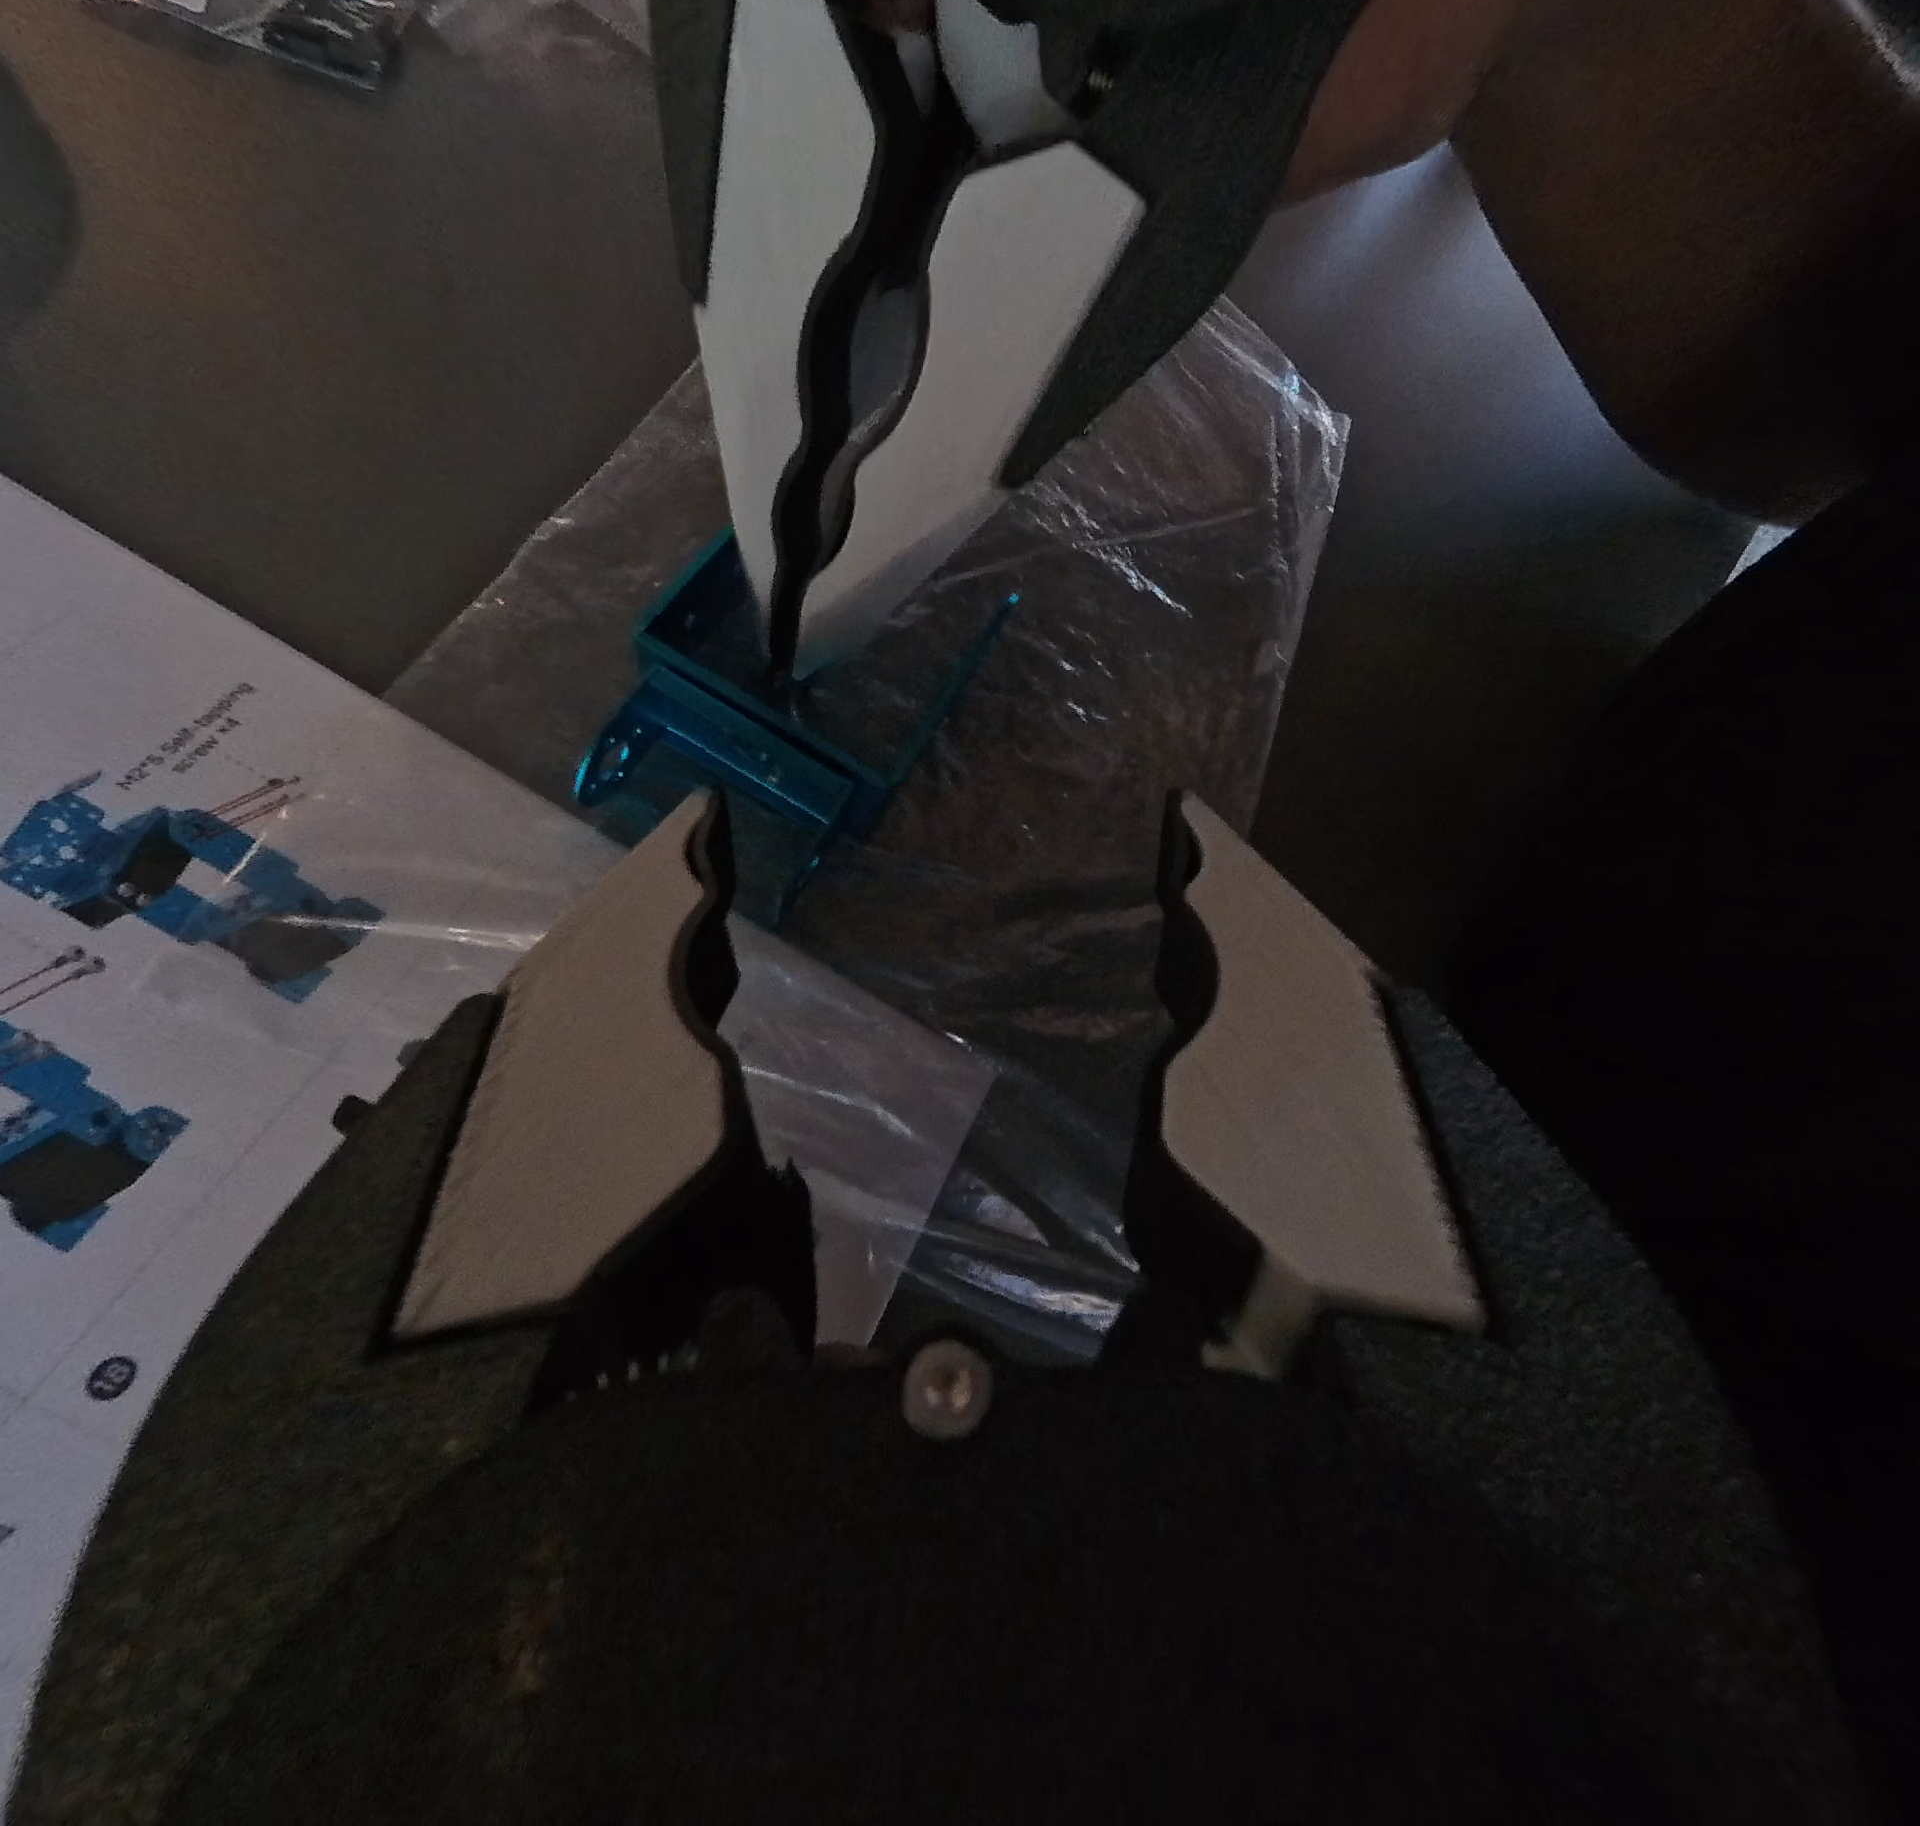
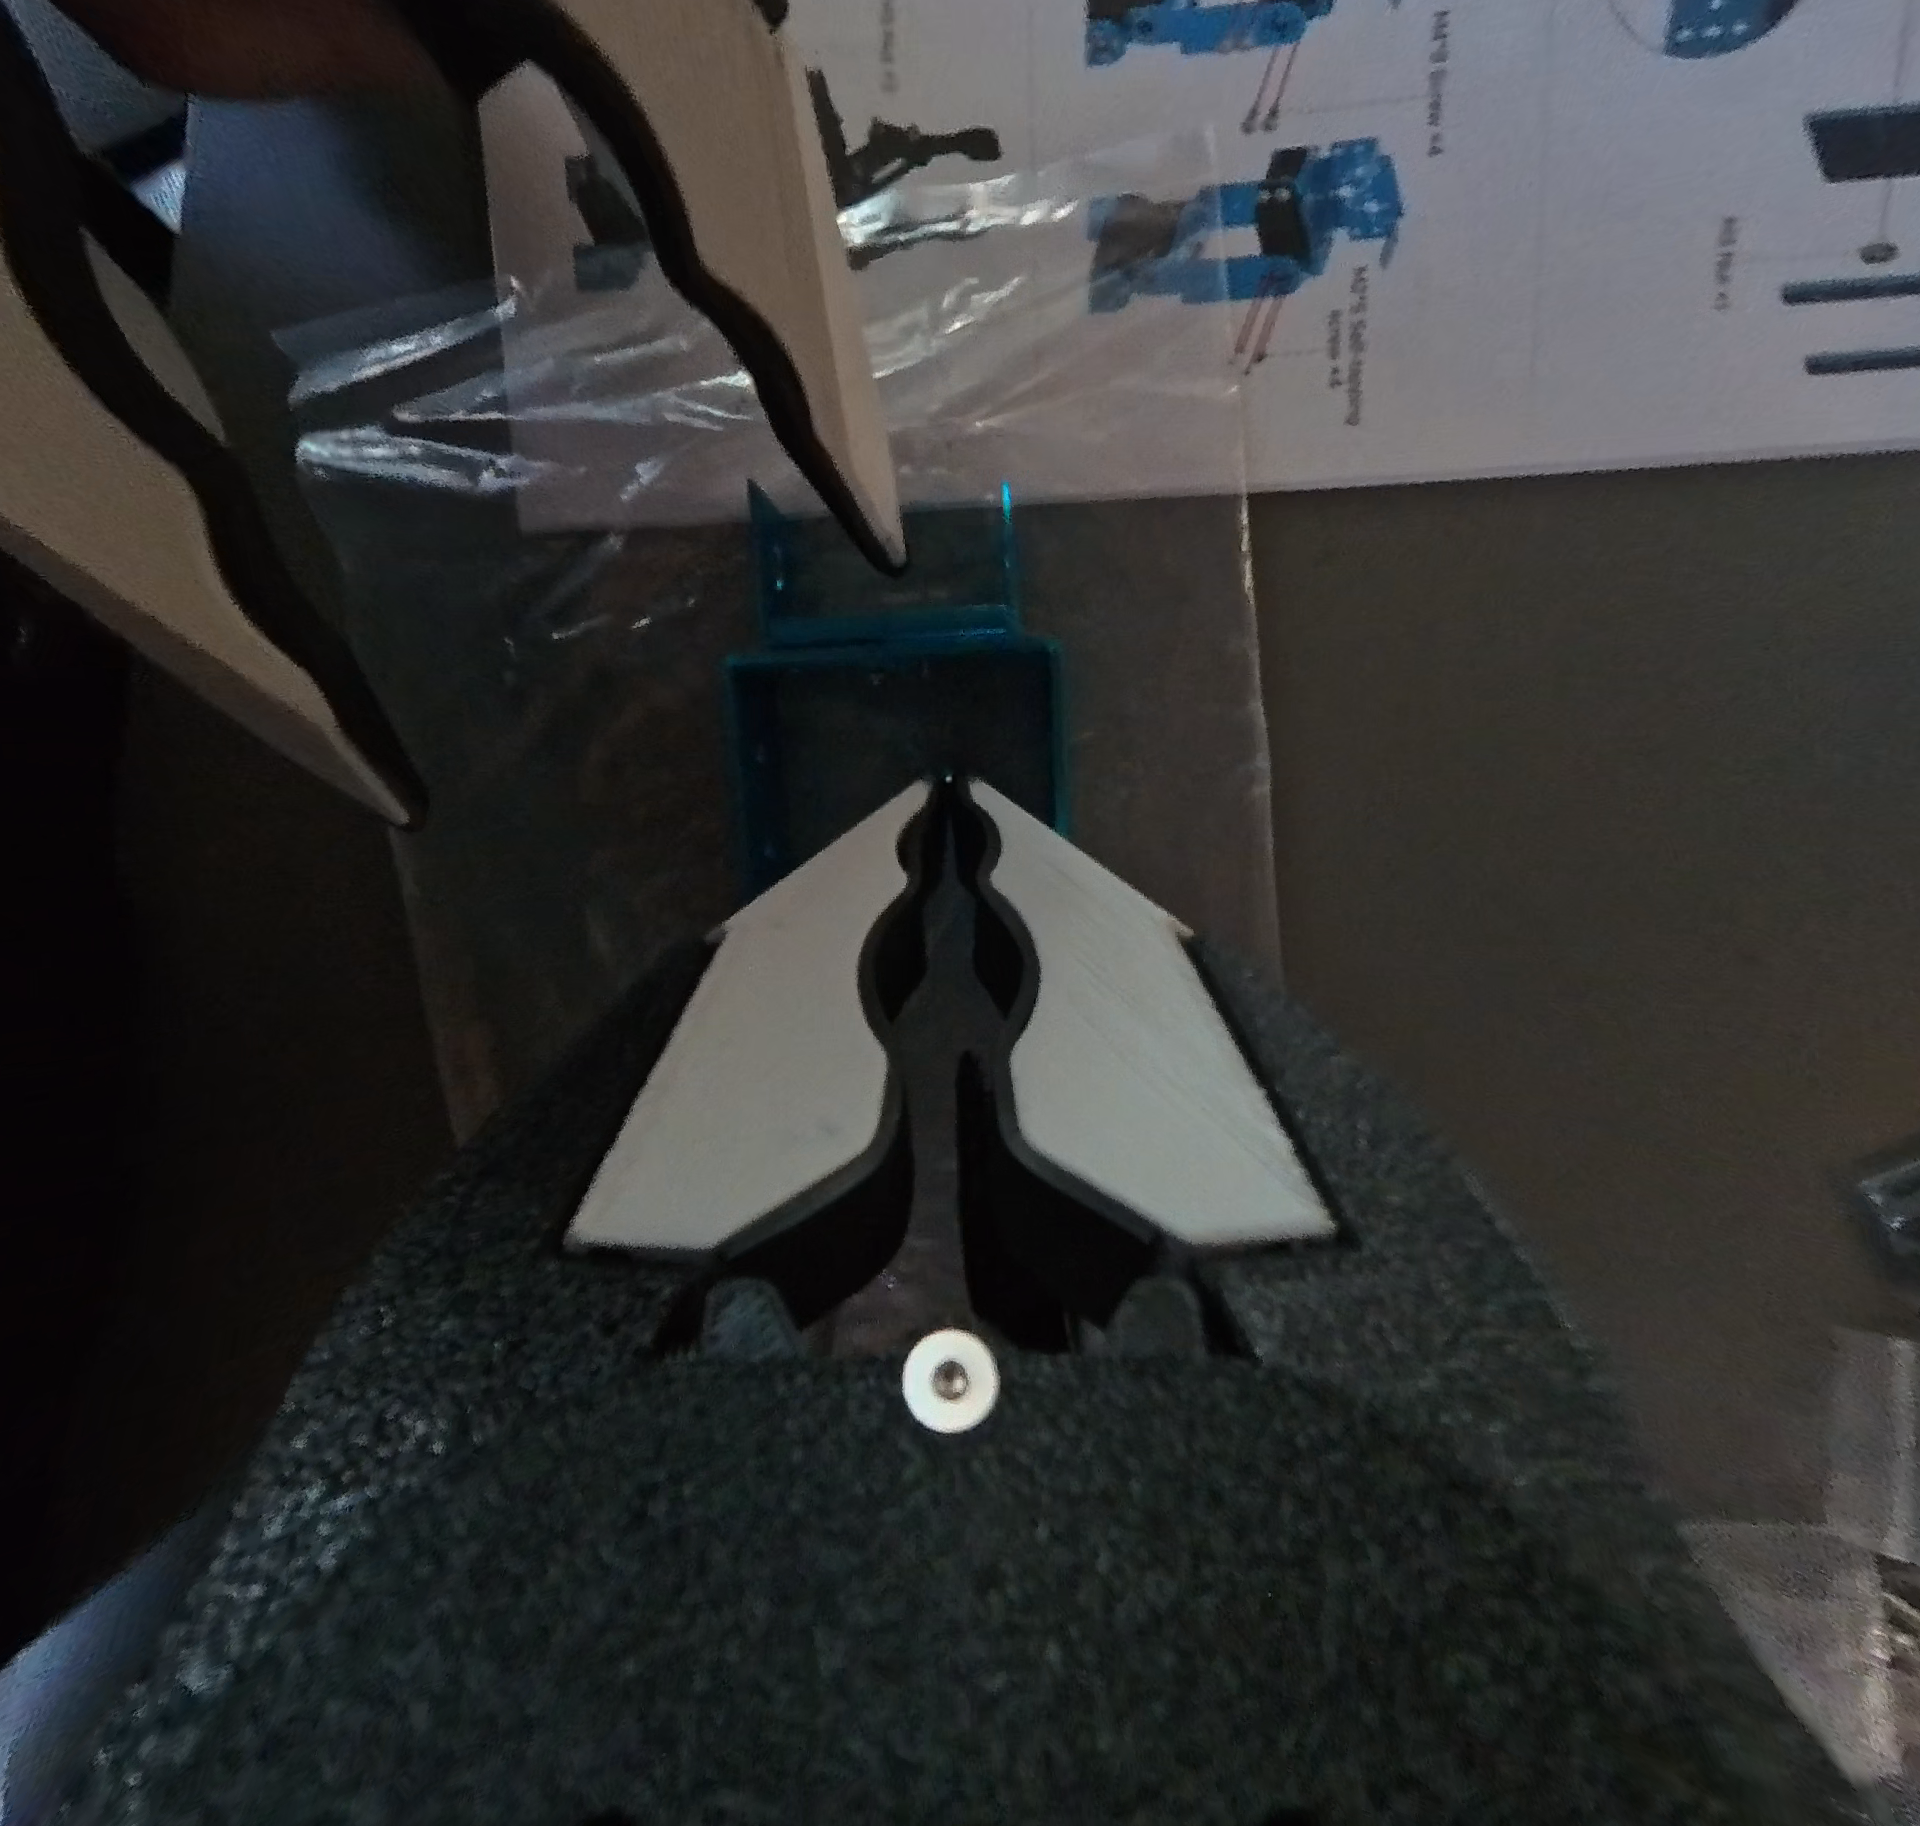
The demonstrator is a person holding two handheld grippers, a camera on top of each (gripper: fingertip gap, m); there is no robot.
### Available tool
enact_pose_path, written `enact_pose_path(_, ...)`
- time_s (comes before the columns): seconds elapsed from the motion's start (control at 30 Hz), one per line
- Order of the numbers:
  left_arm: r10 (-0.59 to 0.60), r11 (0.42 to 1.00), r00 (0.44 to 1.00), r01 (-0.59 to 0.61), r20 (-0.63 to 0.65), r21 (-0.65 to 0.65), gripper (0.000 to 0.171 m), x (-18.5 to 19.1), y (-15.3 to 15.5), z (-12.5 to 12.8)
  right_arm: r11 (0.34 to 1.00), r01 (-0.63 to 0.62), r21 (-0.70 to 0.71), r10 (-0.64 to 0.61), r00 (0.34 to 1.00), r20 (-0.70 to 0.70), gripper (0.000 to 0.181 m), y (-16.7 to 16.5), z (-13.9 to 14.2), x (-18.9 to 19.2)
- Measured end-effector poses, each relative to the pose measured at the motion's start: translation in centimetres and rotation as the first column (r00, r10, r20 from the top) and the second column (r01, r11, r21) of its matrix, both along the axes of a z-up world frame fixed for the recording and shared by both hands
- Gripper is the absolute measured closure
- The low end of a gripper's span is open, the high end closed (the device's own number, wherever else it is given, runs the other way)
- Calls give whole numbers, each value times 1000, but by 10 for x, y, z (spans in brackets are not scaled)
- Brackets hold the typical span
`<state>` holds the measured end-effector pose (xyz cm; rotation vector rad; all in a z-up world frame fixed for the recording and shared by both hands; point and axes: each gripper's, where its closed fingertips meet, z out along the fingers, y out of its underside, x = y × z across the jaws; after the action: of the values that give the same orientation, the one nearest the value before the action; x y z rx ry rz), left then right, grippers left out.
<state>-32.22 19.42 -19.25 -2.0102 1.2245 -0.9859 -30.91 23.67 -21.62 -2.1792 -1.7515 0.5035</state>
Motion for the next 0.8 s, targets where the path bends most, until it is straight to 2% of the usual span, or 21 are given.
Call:
enact_pose_path(0.1,-2,1000,1000,2,-3,-4,90,2,1,0,997,56,-59,-63,992,-109,181,-2,7,-2)
enact_pose_path(0.27,-19,1000,1000,19,-13,-10,90,7,0,-2,985,127,-116,-148,970,-195,181,-5,10,-2)
enact_pose_path(0.47,-24,1000,999,24,-29,-12,89,9,2,-5,964,242,-113,-266,911,-316,181,4,16,-13)
enact_pose_path(0.8,-43,999,998,42,-41,-6,89,14,1,-5,965,242,-98,-261,904,-339,181,1,17,-16)
